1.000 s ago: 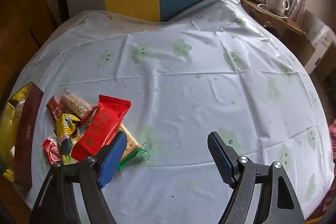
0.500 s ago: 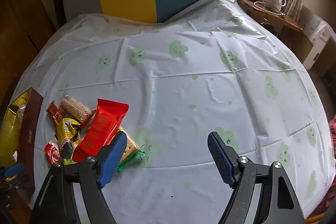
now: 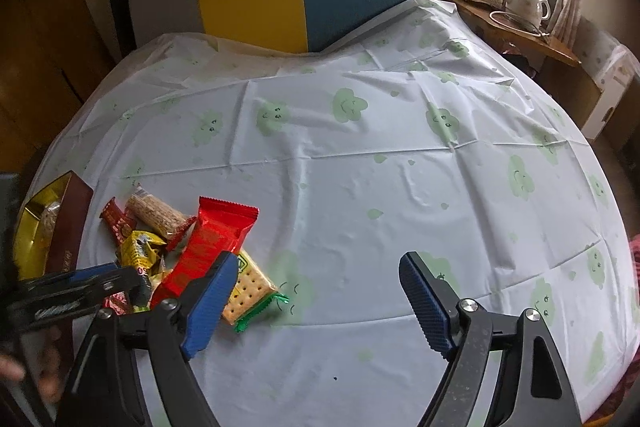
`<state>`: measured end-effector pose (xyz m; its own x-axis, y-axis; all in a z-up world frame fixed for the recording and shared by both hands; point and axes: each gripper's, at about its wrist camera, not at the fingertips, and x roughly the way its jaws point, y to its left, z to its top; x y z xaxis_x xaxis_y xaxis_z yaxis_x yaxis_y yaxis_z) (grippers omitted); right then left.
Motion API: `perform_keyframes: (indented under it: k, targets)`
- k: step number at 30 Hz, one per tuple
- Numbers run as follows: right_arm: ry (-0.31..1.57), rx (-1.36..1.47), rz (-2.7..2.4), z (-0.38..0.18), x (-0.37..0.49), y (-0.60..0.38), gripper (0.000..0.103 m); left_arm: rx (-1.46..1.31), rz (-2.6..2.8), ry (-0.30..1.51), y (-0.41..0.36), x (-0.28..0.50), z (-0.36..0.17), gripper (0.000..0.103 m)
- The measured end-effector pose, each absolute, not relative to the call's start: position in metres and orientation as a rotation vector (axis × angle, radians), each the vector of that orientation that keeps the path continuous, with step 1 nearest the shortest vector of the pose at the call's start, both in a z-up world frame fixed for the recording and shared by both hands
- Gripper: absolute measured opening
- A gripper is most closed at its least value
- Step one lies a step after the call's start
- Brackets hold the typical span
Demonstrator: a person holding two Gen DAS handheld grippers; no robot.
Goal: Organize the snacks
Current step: 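Grasp the yellow printed packet with the left gripper and lift it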
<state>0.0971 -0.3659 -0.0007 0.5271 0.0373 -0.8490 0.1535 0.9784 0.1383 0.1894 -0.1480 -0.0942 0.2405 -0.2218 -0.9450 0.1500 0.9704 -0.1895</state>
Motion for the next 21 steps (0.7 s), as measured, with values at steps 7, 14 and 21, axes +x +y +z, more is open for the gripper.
perform_keyframes:
  k: [7,14,21]
  targets:
    - [1.009,0.213,-0.067,0.001,0.098,-0.367,0.084,0.116,-0.332,1.148,-0.165,0.176,-0.093,0.04]
    - [1.027,0.205,-0.09,-0.004,0.098,-0.37,0.084,0.148,-0.435,1.029,-0.157,0.143,-0.062,0.034]
    - [1.061,0.19,-0.117,-0.011,0.1,-0.373,0.084,0.172,-0.573,0.928,-0.141,0.096,-0.026,0.035]
